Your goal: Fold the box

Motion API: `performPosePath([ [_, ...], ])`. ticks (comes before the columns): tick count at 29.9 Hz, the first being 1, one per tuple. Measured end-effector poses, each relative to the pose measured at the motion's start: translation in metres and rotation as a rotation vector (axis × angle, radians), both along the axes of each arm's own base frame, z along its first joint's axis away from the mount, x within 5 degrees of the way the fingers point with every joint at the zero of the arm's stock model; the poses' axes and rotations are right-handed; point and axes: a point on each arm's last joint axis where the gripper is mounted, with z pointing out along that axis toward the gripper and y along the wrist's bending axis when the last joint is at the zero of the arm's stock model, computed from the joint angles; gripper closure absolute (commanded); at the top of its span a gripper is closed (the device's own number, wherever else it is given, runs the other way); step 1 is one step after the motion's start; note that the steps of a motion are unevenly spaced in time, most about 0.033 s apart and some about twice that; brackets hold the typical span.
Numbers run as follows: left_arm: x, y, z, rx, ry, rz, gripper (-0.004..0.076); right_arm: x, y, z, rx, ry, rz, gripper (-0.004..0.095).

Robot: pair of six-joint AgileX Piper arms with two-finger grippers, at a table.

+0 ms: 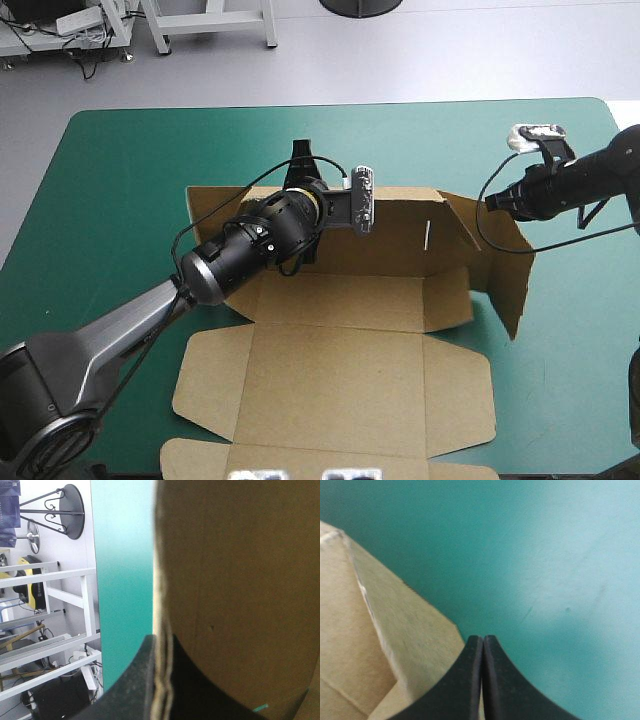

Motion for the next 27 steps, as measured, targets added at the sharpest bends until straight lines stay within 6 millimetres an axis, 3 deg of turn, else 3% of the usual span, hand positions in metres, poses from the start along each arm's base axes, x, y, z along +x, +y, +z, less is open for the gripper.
performPosePath([
  [27, -0.007, 0.001, 0.001, 0.028, 0.062, -0.047, 0.0734, -0.074, 0.031, -0.029, 0.162, -0.07, 0.213, 0.0921],
])
